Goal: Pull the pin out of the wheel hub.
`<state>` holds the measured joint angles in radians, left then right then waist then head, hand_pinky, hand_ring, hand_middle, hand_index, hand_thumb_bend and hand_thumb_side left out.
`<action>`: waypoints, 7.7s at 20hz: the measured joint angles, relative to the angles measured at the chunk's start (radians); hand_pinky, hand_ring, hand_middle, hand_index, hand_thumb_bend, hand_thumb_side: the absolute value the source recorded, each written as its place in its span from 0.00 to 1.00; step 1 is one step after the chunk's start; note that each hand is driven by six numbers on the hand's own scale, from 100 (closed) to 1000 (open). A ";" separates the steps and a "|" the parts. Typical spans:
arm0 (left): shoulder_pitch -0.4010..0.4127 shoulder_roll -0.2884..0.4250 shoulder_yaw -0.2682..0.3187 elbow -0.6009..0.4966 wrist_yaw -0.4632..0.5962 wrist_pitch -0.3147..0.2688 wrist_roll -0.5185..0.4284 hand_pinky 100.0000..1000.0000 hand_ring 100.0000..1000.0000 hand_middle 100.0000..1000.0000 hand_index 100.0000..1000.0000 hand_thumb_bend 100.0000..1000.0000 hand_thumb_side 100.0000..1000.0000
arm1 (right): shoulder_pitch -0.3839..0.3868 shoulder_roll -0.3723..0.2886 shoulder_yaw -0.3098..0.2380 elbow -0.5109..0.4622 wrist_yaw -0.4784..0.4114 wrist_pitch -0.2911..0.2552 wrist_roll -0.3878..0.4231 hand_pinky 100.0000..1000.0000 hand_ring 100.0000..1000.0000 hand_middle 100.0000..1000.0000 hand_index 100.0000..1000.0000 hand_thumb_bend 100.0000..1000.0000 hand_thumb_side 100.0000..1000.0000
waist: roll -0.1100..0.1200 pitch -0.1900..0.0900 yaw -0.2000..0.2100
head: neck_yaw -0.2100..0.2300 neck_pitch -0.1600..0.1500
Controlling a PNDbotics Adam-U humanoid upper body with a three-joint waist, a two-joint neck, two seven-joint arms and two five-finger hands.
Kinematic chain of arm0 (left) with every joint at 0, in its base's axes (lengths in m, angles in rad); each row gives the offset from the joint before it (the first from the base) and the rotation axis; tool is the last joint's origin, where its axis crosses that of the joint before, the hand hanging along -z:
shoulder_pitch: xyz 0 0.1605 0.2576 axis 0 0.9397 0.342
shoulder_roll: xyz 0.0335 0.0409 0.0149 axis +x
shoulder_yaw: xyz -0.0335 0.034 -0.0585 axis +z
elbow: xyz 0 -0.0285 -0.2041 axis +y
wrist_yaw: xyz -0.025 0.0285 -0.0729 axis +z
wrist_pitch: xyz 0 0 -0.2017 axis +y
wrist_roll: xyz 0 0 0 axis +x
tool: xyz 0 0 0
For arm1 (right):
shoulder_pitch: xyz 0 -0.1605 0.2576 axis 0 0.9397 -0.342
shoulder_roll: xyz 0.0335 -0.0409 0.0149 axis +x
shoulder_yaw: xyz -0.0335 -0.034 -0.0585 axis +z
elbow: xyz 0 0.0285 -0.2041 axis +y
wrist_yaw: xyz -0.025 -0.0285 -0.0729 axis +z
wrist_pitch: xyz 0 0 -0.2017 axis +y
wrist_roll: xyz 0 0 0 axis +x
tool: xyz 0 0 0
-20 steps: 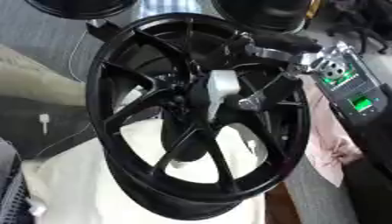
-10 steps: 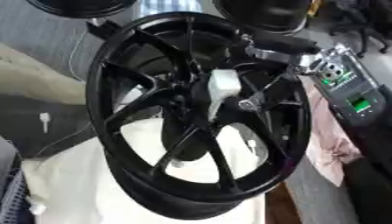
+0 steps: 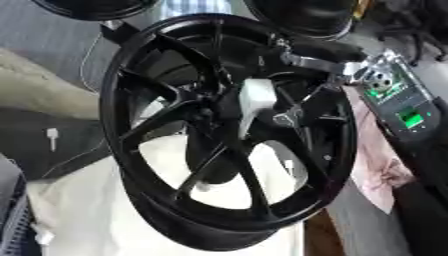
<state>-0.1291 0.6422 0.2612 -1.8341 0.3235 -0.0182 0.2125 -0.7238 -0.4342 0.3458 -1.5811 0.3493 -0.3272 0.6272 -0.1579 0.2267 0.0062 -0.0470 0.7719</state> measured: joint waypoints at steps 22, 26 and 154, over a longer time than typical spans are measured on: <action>0.000 0.000 0.000 -0.005 0.000 -0.005 -0.003 0.23 0.38 0.41 0.57 0.00 0.73 | 0.003 0.000 -0.007 0.015 -0.014 0.013 0.021 0.81 0.79 0.34 0.73 0.01 0.28 | 0.002 0.000 0.001 | -0.004 0.000; 0.000 0.000 0.000 -0.005 0.000 -0.005 -0.003 0.23 0.38 0.41 0.57 0.00 0.73 | 0.004 0.000 -0.007 0.018 -0.021 0.015 0.034 0.81 0.79 0.34 0.77 0.00 0.30 | 0.002 0.000 0.001 | -0.004 0.000; 0.020 -0.010 0.043 -0.020 -0.005 -0.022 0.046 0.22 0.36 0.40 0.55 0.00 0.70 | 0.345 -0.500 -0.519 0.121 -0.512 0.166 -0.410 0.95 1.00 0.91 0.93 0.00 0.67 | 0.043 0.034 -0.041 | 0.062 0.000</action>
<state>-0.1090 0.6326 0.3038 -1.8545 0.3188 -0.0398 0.2589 -0.3788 -0.9341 -0.1732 -1.4597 -0.1627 -0.1617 0.2173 -0.1149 0.2607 -0.0349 0.0148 0.7720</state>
